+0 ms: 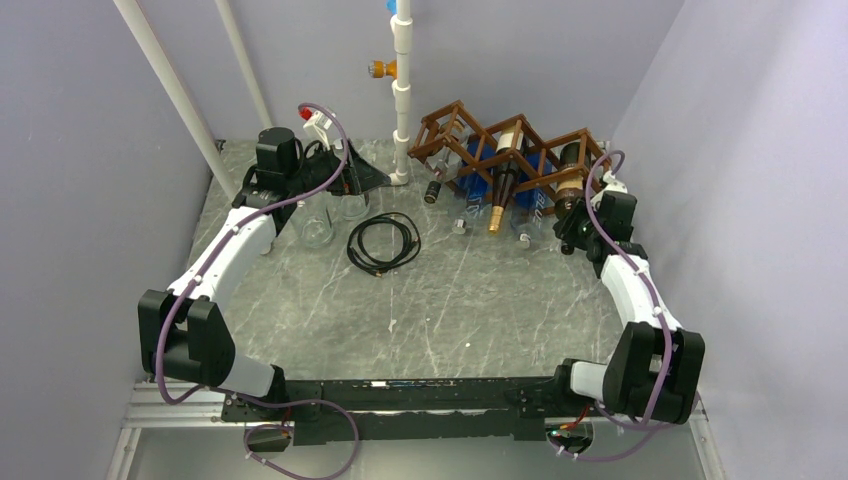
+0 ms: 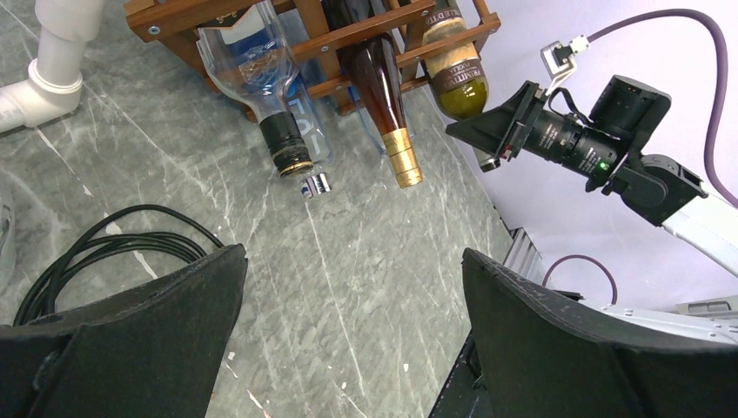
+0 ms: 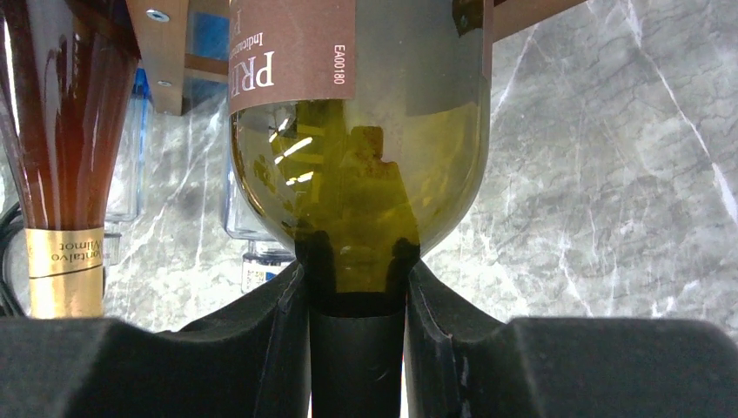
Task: Take the wine bottle off the wine rack
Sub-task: Pick up the wine bottle from the wine rack.
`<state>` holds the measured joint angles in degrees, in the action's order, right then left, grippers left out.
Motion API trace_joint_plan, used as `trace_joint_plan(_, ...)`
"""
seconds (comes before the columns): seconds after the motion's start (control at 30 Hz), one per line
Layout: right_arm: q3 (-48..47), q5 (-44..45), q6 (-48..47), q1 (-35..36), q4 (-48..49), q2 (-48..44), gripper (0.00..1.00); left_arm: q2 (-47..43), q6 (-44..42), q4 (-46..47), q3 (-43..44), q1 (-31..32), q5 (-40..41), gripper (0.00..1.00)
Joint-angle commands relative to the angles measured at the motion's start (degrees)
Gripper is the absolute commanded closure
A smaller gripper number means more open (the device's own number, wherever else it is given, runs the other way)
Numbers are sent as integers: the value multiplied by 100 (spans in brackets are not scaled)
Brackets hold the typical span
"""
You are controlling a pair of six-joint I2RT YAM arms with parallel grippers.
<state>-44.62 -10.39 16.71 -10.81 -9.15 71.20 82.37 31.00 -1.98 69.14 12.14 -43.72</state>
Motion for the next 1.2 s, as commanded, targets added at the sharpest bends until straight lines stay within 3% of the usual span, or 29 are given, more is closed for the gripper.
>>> trace_joint_plan(0.0, -25, 109, -16, -149, 603, -406, 100, -45, -77, 96, 257, 8, -110, 1)
trace_joint_plan(1.17, 558, -613, -331, -158, -343, -1617, 100, -124, -186, 56, 251, 8, -51, 0)
